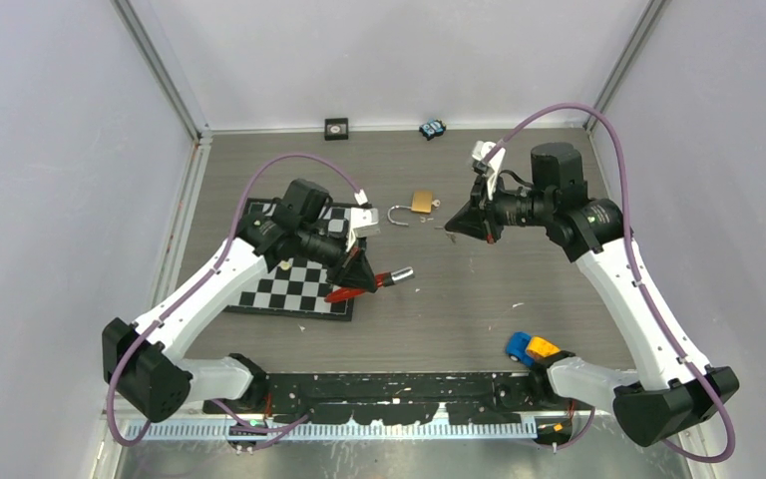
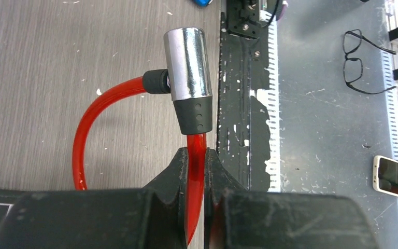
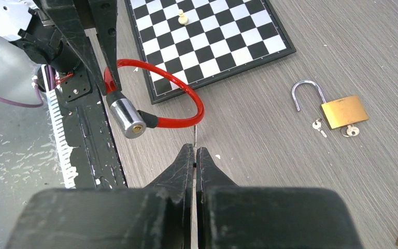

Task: Unlock with the key

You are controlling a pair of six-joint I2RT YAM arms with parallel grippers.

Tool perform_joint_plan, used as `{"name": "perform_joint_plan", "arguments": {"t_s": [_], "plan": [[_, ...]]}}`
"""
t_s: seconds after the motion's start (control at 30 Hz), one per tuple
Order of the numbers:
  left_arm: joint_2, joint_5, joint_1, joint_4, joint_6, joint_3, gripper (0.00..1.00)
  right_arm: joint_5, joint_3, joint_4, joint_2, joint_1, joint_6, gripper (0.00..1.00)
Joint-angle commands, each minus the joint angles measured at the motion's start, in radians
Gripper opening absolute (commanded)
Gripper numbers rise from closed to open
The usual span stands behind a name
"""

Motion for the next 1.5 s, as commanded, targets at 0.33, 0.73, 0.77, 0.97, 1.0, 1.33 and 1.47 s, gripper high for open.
{"name": "perform_joint_plan", "arguments": {"t_s": [0.33, 0.73, 0.77, 0.97, 1.0, 1.33, 1.47], "plan": [[-0.039, 0.196, 0.004, 0.005, 0.129, -0.017, 0.00, -0.060, 0.073, -0.079, -0.051, 0.029, -0.084, 0.01], [-0.021, 0.314, 0.014, -0.067, 0.236, -0.003, 0.00, -0.081, 0.124, -0.120, -0.033, 0.080, -0.142, 0.01], [-0.012, 0.333, 0.015, -0.085, 0.255, 0.002, 0.00, -0.084, 0.134, -0.132, -0.032, 0.088, -0.155, 0.01], [0.023, 0.392, 0.023, -0.145, 0.335, 0.020, 0.00, -0.093, 0.116, -0.179, -0.062, 0.126, -0.217, 0.01], [0.022, 0.400, 0.026, -0.146, 0.334, 0.017, 0.00, -0.094, 0.109, -0.187, -0.066, 0.131, -0.228, 0.01], [-0.051, 0.541, 0.087, -0.058, 0.361, -0.102, 0.00, -0.172, -0.016, -0.128, -0.128, 0.172, -0.213, 0.01], [-0.058, 0.603, 0.109, -0.071, 0.417, -0.125, 0.00, -0.149, 0.003, -0.129, -0.088, 0.231, -0.210, 0.01]]}}
